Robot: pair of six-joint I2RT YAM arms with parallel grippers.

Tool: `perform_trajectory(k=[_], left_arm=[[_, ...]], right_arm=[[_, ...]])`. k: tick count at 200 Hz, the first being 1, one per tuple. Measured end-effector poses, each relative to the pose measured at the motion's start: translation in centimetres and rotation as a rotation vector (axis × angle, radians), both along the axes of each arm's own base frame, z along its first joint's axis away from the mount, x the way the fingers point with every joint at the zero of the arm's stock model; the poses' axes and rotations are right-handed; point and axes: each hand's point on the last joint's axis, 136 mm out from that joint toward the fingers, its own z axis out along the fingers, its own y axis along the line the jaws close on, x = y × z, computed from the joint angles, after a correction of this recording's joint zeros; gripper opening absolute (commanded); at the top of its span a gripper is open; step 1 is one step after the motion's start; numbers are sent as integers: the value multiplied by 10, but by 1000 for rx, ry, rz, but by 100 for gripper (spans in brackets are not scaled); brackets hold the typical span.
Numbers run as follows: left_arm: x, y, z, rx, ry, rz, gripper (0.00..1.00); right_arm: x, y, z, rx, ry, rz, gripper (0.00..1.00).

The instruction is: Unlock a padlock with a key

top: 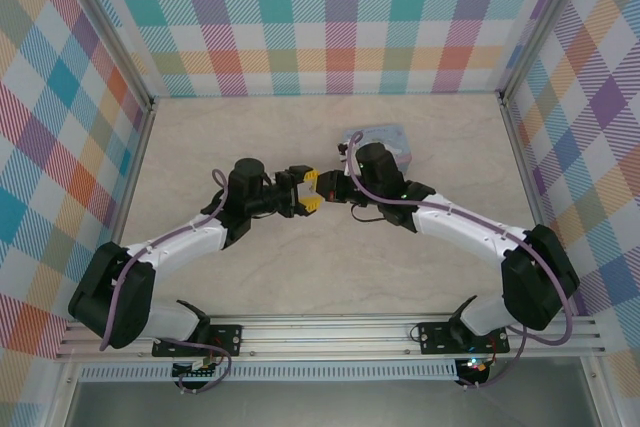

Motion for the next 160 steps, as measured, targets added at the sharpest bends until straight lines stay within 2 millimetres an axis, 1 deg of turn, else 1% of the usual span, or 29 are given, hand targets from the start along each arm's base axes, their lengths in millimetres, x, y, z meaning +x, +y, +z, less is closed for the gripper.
perform_trajectory(k=[47, 106, 160], left_arm=[[0, 0, 0, -12, -3, 6, 47], [1, 0, -7, -13, 13, 8, 40], [1, 0, -11, -8, 26, 10, 31]], right_arm=[[-3, 0, -2, -3, 9, 8, 0], [-12, -6, 6, 13, -6, 10, 0], [-16, -11, 2, 0, 6, 7, 0]])
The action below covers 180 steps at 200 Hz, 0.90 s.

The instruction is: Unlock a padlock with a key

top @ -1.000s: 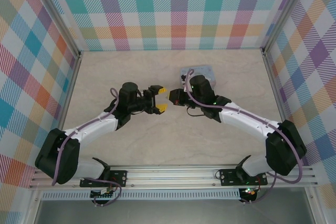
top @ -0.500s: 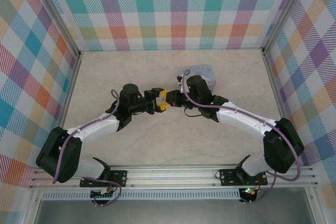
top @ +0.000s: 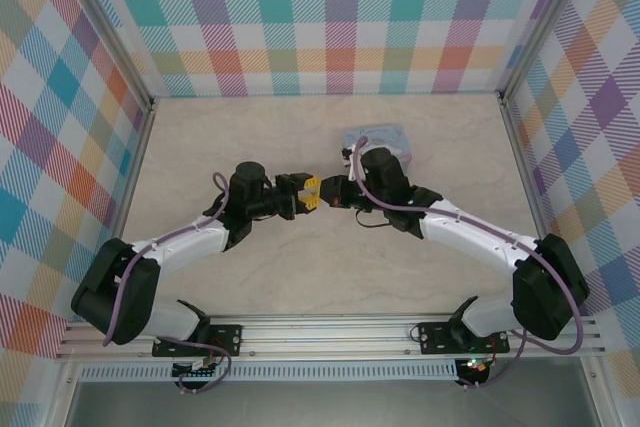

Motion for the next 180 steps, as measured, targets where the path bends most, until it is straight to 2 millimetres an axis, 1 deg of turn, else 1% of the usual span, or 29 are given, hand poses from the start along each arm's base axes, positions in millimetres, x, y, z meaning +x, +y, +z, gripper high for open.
perform_trajectory(k=[49, 87, 132, 147, 167, 180], left_arm=[[0, 0, -1, 1, 3, -1, 24], [1, -1, -2, 2, -1, -2, 13], [1, 0, -4, 28, -33, -12, 5], [0, -1, -3, 49, -65, -24, 2], [3, -2, 1, 104, -135, -43, 0], [8, -1, 10, 165, -222, -49, 0]], right_arm=[[-4, -5, -4, -8, 4, -6, 0], [-6, -8, -9, -19, 12, -11, 0], [-7, -13, -7, -20, 1, -26, 1], [-8, -14, -8, -18, 0, -26, 6], [-9, -18, -8, 10, -1, -16, 22], [-12, -23, -4, 49, 2, -1, 32]])
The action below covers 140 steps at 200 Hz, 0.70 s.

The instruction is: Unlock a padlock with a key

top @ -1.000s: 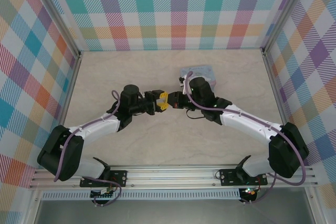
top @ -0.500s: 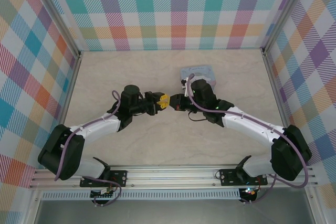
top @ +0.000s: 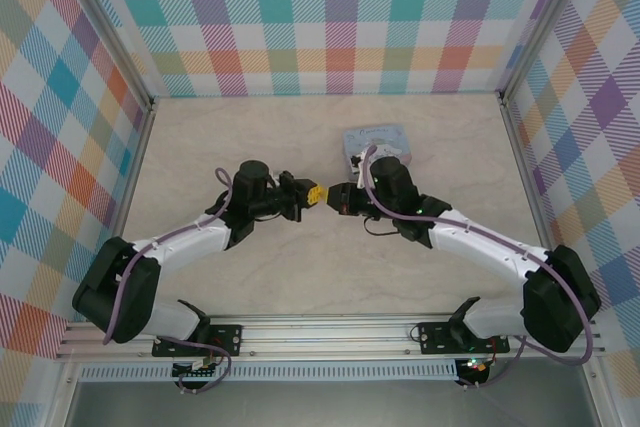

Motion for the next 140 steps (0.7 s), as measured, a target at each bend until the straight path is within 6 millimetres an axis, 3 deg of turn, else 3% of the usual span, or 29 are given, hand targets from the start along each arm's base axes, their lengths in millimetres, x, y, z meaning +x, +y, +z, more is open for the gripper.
perform_trajectory(k=[16, 32, 53, 69, 86, 140], left_arm=[[7, 4, 23, 72, -136, -3, 0], [9, 9, 60, 131, -325, -9, 0], [3, 17, 113, 185, -592, -17, 0], [-4, 21, 139, 223, -744, -31, 0], [-8, 22, 152, 257, -857, -49, 0], [-14, 17, 158, 292, -976, -102, 0]], right_arm=[[-1, -5, 10, 57, -22, 17, 42], [-1, -8, 24, 116, -52, 32, 49], [-1, -6, 47, 186, -116, 67, 58], [-6, -1, 67, 243, -182, 114, 63], [-11, 2, 86, 297, -250, 155, 65], [-15, 12, 128, 393, -387, 243, 63]])
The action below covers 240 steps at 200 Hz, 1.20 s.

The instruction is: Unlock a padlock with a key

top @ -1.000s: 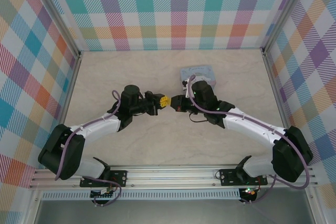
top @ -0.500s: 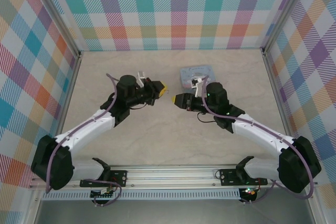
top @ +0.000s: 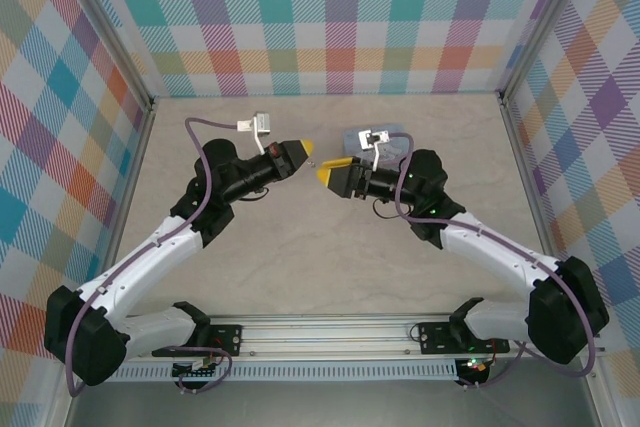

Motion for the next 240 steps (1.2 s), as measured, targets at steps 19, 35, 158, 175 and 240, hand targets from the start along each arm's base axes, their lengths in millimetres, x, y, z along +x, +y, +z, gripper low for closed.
perform_trajectory(k=[19, 35, 158, 175, 240], left_arm=[[-1, -1, 0, 6, -8, -5, 0], [-2, -1, 0, 7, -10, -12, 0], [-2, -2, 0, 7, -11, -16, 0], [-2, -1, 0, 7, -11, -15, 0], [5, 6, -10, 95, 2, 43, 56]], right_arm=[[3, 4, 1, 8, -3, 13, 60], [7, 8, -4, 5, 11, 21, 57], [14, 19, -1, 19, 34, 43, 11], [14, 19, -2, 16, 44, 40, 4], [21, 15, -22, -69, 89, -25, 0]])
